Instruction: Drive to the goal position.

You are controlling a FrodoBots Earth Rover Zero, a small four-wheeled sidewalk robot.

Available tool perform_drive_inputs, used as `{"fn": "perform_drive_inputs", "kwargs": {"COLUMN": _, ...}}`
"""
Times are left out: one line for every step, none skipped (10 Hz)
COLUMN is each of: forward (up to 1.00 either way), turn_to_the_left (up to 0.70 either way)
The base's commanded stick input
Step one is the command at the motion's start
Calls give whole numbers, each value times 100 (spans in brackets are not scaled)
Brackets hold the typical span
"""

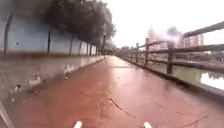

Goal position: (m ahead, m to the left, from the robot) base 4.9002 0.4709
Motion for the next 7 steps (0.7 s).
{"fn": "perform_drive_inputs", "kwargs": {"forward": 50, "turn_to_the_left": 0}}
{"fn": "perform_drive_inputs", "kwargs": {"forward": 50, "turn_to_the_left": 0}}
{"fn": "perform_drive_inputs", "kwargs": {"forward": 50, "turn_to_the_left": 0}}
{"fn": "perform_drive_inputs", "kwargs": {"forward": 50, "turn_to_the_left": 0}}
{"fn": "perform_drive_inputs", "kwargs": {"forward": 50, "turn_to_the_left": 0}}
{"fn": "perform_drive_inputs", "kwargs": {"forward": 50, "turn_to_the_left": 0}}
{"fn": "perform_drive_inputs", "kwargs": {"forward": 50, "turn_to_the_left": 0}}
